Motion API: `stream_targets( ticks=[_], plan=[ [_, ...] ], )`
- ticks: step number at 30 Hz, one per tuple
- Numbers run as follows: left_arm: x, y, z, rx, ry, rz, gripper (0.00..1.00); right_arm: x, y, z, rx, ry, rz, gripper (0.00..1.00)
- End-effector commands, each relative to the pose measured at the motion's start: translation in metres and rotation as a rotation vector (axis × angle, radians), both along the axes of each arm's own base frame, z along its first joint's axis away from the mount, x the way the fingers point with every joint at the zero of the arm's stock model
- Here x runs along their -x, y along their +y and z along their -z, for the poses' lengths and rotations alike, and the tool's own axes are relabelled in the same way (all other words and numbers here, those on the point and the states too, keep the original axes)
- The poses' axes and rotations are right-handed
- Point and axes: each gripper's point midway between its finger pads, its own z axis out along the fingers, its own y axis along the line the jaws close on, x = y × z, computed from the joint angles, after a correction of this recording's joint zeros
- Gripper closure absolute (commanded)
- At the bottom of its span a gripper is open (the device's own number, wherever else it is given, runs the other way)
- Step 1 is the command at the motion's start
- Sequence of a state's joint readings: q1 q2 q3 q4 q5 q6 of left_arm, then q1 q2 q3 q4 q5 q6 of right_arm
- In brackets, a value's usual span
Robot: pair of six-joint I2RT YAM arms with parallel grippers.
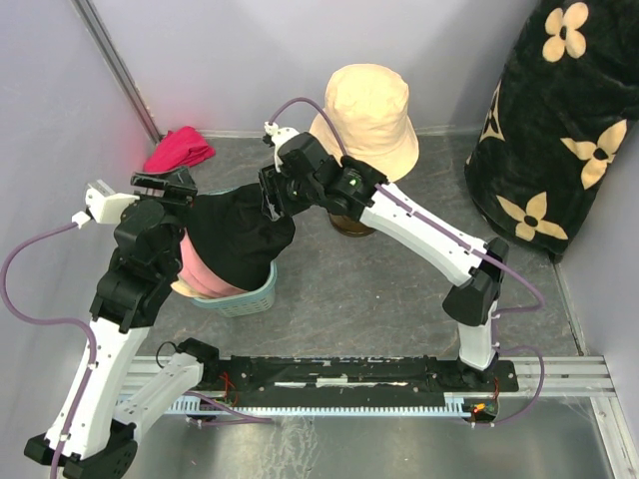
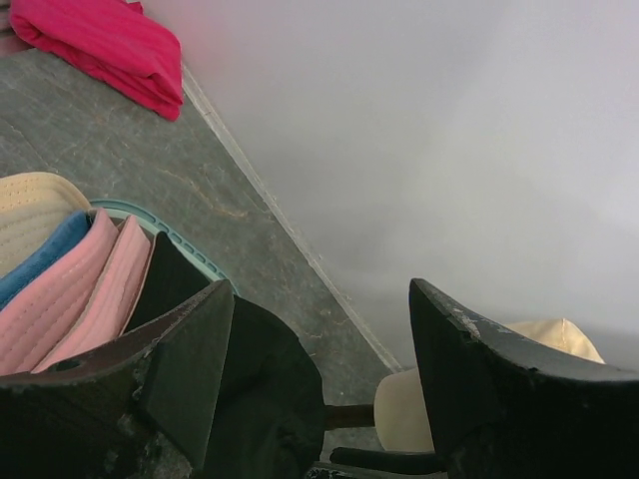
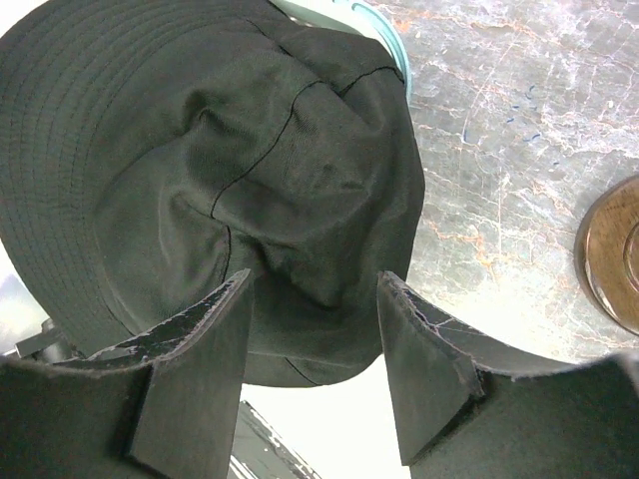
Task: Stack the hats
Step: Pick up the hat from the bin.
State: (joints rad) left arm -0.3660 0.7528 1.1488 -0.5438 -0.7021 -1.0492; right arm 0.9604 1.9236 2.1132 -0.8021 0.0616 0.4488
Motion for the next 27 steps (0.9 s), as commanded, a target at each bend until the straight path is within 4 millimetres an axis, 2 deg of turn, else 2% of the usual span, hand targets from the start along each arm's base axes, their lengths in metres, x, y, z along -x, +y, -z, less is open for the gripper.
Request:
stream_targets(
  ticks=[1,11,15,19,23,27],
  plan=[
    [0.002,0.007,-0.009,0.029,-0.042,-0.038,0.23,-0.008,0.007,-0.021,-0.05,-0.054,0.019,0.39],
    [0.004,0.008,-0.008,0.023,-0.043,-0.041,0.23,-0.013,0.02,-0.018,-0.073,-0.05,0.009,0.42],
    [0.005,0.01,-0.009,0.02,-0.044,-0.046,0.23,-0.015,0.023,-0.018,-0.079,-0.05,0.01,0.47],
    [0.005,0.011,-0.009,0.017,-0.044,-0.05,0.23,-0.017,0.024,-0.018,-0.088,-0.046,0.011,0.58],
    [0.005,0.01,-0.006,0.017,-0.04,-0.049,0.23,-0.018,0.023,-0.019,-0.103,-0.044,0.012,0.75],
    [0.004,0.01,-0.006,0.019,-0.041,-0.05,0.23,-0.02,0.021,-0.022,-0.105,-0.052,0.009,0.87]
  ],
)
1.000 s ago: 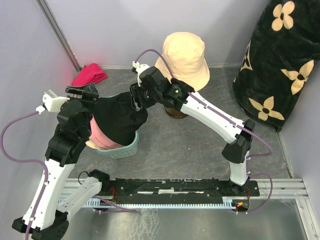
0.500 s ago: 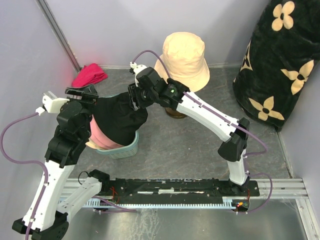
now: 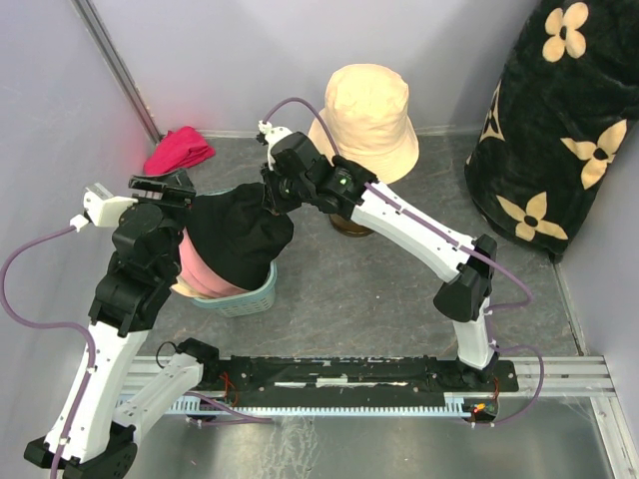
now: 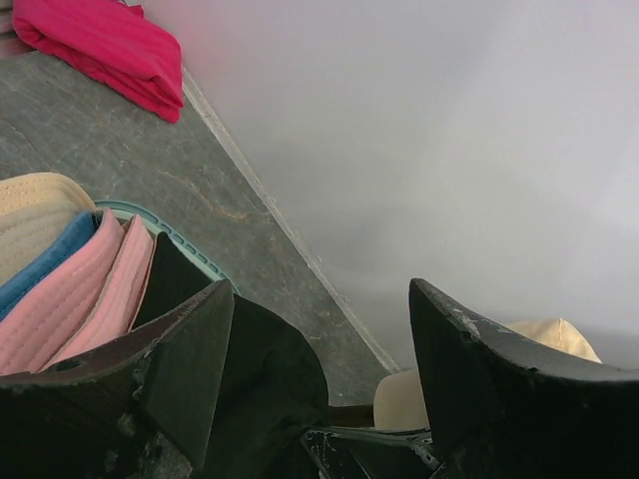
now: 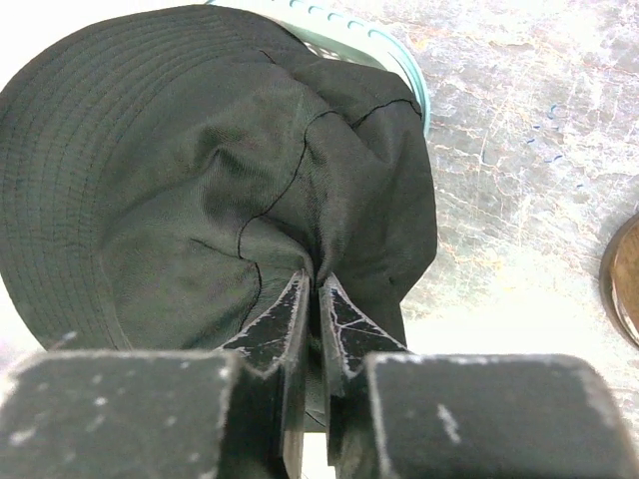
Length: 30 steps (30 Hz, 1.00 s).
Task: Stack the hats
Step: Pick up the hat from the bin.
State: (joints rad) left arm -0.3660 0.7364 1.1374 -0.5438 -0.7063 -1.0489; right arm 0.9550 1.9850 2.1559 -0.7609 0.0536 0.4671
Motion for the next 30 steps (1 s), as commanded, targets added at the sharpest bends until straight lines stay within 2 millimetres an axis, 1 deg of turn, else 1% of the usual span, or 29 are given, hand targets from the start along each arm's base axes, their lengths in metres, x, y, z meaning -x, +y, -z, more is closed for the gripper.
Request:
stream_targets(
  ticks=[1,5,8,19,23,30],
  plan=[
    [0.001,0.008,-0.007,0.02,-0.037,-0.047,0.23,-0.007,0.003,-0.031,-0.076,-0.06,0.0,0.9],
    [0.0,0.009,-0.007,0.019,-0.038,-0.052,0.23,-0.006,0.002,-0.046,-0.095,-0.097,-0.017,0.93],
    [0.0,0.008,-0.008,0.021,-0.04,-0.049,0.23,-0.005,0.001,-0.061,-0.111,-0.139,-0.033,0.95],
    [-0.008,0.004,-0.012,0.044,-0.052,-0.049,0.23,-0.005,-0.001,-0.117,-0.182,-0.292,-0.084,0.98],
    [-0.008,0.006,-0.016,0.048,-0.061,-0.058,0.23,-0.004,0.001,-0.133,-0.211,-0.332,-0.107,0.98],
    [-0.011,0.006,-0.019,0.053,-0.069,-0.068,0.23,-0.004,-0.002,-0.161,-0.245,-0.416,-0.117,0.98]
  ],
)
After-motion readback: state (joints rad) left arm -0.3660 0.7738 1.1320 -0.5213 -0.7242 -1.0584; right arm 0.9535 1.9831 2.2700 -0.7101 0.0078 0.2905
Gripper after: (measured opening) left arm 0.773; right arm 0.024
